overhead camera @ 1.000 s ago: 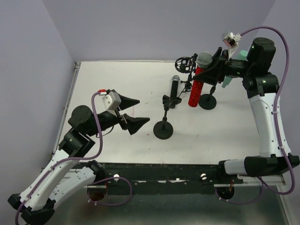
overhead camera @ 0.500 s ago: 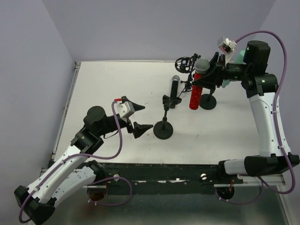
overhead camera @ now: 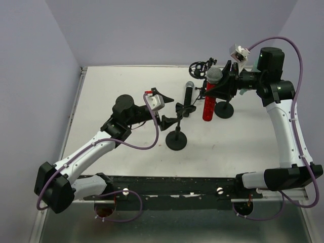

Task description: Attach the microphones to the stand

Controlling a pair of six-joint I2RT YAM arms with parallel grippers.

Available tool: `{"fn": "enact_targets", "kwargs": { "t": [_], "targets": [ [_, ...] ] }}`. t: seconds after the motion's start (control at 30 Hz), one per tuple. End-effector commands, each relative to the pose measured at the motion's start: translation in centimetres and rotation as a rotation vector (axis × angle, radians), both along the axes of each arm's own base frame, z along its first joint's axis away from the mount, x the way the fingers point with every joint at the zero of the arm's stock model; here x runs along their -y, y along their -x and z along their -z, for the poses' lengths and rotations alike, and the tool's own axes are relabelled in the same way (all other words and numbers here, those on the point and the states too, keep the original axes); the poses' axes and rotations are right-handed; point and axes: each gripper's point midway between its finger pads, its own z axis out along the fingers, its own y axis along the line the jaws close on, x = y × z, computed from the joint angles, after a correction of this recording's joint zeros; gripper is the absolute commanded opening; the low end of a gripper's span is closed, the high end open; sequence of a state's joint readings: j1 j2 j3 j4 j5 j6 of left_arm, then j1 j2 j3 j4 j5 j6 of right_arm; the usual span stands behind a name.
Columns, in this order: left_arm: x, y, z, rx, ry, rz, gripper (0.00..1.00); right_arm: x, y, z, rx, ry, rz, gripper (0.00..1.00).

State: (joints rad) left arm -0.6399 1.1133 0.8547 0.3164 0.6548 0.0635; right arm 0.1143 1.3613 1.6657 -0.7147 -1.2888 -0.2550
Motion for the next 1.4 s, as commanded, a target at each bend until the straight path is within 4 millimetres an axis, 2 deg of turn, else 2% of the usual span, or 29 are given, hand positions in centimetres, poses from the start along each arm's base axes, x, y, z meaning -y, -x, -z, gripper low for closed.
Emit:
{"fn": "enact_targets", "kwargs": {
  "t": [0.0, 0.13, 0.2, 0.3, 0.43, 0.53, 0.57, 0.8, 0.97, 1.0, 1.03, 1.07, 1.1, 1.13, 1.17, 1.23, 1.37],
  "targets": [
    [1.1, -0.6, -2.1, 0.118, 0.018, 0.075, 0.92, -0.3, 0.8, 0.2, 0.008, -0.012, -0.039, 0.04],
    [1.9, -0.4, -2.1, 0.102, 0.022, 0.142, 0.89, -0.7, 0.7, 0.6, -0.013, -0.023, -0.061, 0.04],
    [2.2, -0.3, -1.9, 0.078, 0.018, 0.171, 0.83, -1.0, 0.7, 0.7, -0.027, -0.035, -0.077, 0.04],
    [2.6, -0.4, -1.4, 0.026, 0.005, 0.195, 0.66, -1.3, 0.5, 1.1, -0.039, -0.036, -0.080, 0.04],
    [2.6, -0.4, -1.1, 0.003, 0.000, 0.198, 0.49, -1.5, 0.0, 1.2, -0.031, -0.029, -0.075, 0.04],
    [2.4, -0.4, -1.0, 0.000, -0.002, 0.191, 0.33, -1.7, -0.4, 1.7, -0.003, -0.014, -0.072, 0.04],
    [2.3, -0.4, -1.0, 0.000, -0.004, 0.187, 0.24, -1.7, -0.7, 2.0, 0.007, -0.007, -0.064, 0.04],
    [2.0, -0.2, -0.5, -0.029, -0.012, 0.182, 0.00, -1.9, -0.8, 4.0, 0.114, 0.017, -0.094, 0.04],
    [1.8, 0.1, -0.1, -0.052, -0.014, 0.184, 0.02, -2.3, -0.8, 4.7, 0.144, 0.019, -0.108, 0.04],
    [1.7, 0.0, -0.1, -0.063, -0.013, 0.176, 0.15, -2.3, -0.8, 4.6, 0.148, 0.020, -0.108, 0.04],
    [1.6, -0.1, -0.2, -0.068, -0.009, 0.164, 0.34, -2.3, -0.7, 4.5, 0.150, 0.021, -0.109, 0.04],
    [1.6, -0.1, -0.3, -0.066, -0.008, 0.161, 0.49, -2.3, -0.8, 4.6, 0.150, 0.022, -0.108, 0.04],
    [1.6, -0.1, -0.4, -0.068, -0.009, 0.160, 0.62, -2.3, -0.7, 4.6, 0.150, 0.023, -0.106, 0.04],
    [1.5, -0.1, -0.5, -0.069, -0.008, 0.155, 0.70, -2.3, -0.7, 4.6, 0.150, 0.022, -0.106, 0.04],
    [1.5, -0.1, -0.4, -0.073, -0.010, 0.157, 0.76, -2.3, -0.6, 4.6, 0.150, 0.022, -0.107, 0.05],
    [1.5, -0.1, -0.6, -0.077, -0.014, 0.155, 0.82, -2.3, -0.5, 4.7, 0.146, 0.021, -0.105, 0.04],
    [1.4, -0.1, -0.4, -0.097, -0.026, 0.151, 0.88, -2.3, -0.6, 4.4, 0.145, 0.017, -0.106, 0.05]
  ]
}}
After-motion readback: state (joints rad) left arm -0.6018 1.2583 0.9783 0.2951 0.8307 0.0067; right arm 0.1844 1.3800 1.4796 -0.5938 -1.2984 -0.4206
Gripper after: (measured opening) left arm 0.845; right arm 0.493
